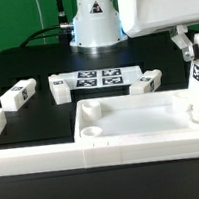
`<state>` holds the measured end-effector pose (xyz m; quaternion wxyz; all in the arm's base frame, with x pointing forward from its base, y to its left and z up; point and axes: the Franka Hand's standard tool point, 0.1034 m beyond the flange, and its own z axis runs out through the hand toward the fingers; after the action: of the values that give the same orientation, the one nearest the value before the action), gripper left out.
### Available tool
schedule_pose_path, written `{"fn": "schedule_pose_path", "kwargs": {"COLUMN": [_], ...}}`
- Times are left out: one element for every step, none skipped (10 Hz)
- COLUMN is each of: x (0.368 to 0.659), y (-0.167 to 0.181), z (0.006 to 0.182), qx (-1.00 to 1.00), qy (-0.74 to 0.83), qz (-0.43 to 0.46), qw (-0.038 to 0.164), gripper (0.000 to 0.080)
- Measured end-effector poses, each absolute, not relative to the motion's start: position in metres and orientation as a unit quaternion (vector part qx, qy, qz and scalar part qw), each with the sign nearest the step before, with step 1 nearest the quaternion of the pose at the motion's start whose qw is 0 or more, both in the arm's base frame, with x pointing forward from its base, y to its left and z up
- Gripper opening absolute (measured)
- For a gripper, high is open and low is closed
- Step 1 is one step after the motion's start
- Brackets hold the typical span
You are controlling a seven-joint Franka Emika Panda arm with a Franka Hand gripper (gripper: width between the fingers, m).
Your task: Assemble desk
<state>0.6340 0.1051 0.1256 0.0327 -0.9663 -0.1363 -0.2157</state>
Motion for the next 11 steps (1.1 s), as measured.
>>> {"fn": "schedule_pose_path", "kwargs": {"x": [0.6345,0.6353,0.6366,0.6375,0.6379,0.6381,0.6385,0.6365,0.6357,0.6355,0.6348], "y": [0.1052,0.1048,0.1031,0.1005,0.0995,0.1002,0.1012,0.1026,0.1047,0.1057,0.1057], "z": [0.1255,0.1256,0.1253,0.1251,0.1249,0.1246,0.1241,0.1206,0.1194,0.1191,0.1170], "qx": [-0.966,-0.966,-0.966,-0.966,-0.966,-0.966,-0.965,-0.965,-0.965,-0.965,-0.965], "qy": [-0.136,-0.136,-0.135,-0.134,-0.133,-0.134,-0.134,-0.135,-0.136,-0.137,-0.137], "qz": [-0.218,-0.218,-0.218,-0.218,-0.218,-0.220,-0.224,-0.222,-0.221,-0.221,-0.220], "qw": [0.033,0.033,0.032,0.032,0.031,0.032,0.031,0.032,0.033,0.033,0.033], "gripper": [0.0290,0.0290,0.0290,0.0290,0.0290,0.0290,0.0290,0.0290,0.0290,0.0290,0.0290]}}
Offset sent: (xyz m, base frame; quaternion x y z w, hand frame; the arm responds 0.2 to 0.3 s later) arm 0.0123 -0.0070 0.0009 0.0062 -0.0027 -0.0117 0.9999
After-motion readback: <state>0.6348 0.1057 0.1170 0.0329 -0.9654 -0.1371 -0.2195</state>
